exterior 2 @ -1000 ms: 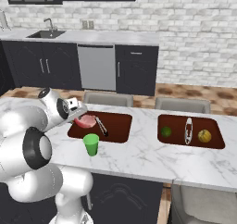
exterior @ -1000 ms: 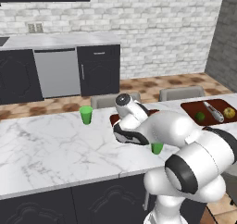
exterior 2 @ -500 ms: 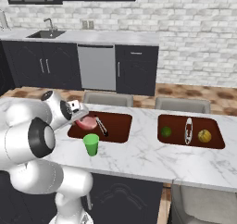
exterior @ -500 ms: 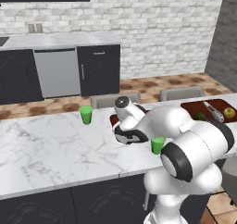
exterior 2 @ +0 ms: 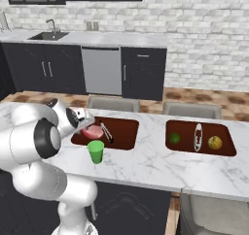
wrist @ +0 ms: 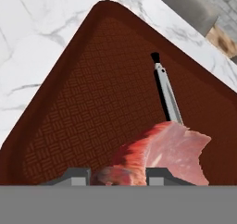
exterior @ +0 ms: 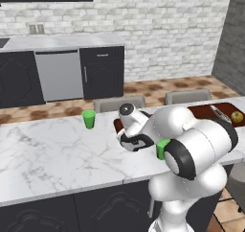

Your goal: Gather the squash and lime from the fridge and place them on a tray on the dining counter. Then gather the fish and steak from the fridge and place them on the other tray.

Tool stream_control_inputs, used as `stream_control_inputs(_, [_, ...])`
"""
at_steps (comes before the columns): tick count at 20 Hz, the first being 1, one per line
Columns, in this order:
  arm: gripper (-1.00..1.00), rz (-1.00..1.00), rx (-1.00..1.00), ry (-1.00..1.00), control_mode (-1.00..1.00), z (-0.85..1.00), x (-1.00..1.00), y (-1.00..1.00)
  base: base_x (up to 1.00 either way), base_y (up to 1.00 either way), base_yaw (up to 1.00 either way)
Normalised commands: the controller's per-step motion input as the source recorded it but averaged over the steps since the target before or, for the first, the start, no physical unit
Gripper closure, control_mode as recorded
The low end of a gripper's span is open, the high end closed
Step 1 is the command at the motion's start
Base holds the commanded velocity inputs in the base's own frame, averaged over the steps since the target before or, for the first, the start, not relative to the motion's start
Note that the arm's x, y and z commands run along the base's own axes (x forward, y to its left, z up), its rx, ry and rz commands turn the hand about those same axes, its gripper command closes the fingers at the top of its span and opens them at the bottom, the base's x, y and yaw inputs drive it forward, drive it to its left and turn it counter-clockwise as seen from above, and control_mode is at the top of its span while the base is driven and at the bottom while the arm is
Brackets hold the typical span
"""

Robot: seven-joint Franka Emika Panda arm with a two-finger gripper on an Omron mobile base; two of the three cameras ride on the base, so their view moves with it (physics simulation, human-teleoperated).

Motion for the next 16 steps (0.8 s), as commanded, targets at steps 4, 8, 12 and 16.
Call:
stream_control_inputs(4, [1.00, 0.00, 0.00, 0.00, -1.00, -0.17, 0.12, -0.01, 0.00, 0.00, 0.00])
stream_control_inputs(8, [1.00, 0.00, 0.00, 0.00, -1.00, -0.11, 0.20, 0.00, 0.00, 0.00, 0.00])
stream_control_inputs(12, [1.00, 0.00, 0.00, 0.00, -1.00, -0.09, 0.16, 0.00, 0.00, 0.00, 0.00])
stream_control_inputs(16, [1.00, 0.00, 0.00, 0.00, -1.00, -0.17, 0.17, 0.00, 0.00, 0.00, 0.00])
